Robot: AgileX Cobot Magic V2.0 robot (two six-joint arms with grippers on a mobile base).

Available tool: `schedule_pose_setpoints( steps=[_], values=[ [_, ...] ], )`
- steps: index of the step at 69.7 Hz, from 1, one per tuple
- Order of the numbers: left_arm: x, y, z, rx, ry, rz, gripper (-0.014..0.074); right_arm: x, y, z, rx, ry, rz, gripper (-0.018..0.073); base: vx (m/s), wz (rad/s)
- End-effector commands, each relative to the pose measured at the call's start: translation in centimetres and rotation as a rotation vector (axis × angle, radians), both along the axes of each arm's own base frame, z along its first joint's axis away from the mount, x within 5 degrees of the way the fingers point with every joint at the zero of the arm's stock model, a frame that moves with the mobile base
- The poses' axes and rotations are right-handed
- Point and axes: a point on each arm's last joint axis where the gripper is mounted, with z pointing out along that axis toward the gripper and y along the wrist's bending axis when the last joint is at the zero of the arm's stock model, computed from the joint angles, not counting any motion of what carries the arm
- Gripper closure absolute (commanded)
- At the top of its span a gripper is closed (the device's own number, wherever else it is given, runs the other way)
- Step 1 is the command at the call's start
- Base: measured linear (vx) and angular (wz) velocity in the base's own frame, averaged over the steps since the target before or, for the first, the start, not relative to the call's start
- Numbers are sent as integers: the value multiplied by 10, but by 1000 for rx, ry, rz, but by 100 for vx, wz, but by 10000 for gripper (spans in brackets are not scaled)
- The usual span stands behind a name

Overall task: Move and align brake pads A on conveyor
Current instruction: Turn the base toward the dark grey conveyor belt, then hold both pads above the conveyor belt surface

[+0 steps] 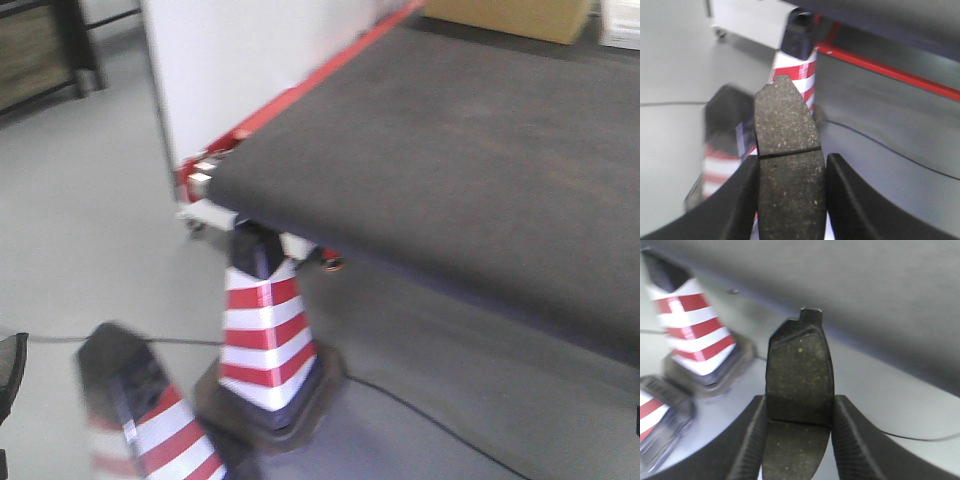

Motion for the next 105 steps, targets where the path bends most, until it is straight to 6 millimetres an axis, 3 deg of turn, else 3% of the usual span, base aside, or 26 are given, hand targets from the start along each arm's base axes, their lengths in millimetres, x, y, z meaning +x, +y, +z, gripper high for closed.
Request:
schedule_pose_setpoints(
  steps=[1, 44, 105],
  values=[
    [4, -2, 16, -27, -109, -8, 531, 5, -1, 16, -13, -112, 5, 409, 27, -59],
    [4, -2, 16, -27, -109, -8, 531, 5, -1, 16, -13, -112, 5, 407, 25, -54],
    [4, -2, 16, -27, -109, -8, 531, 5, -1, 16, -13, -112, 5, 407, 26, -21]
  ],
)
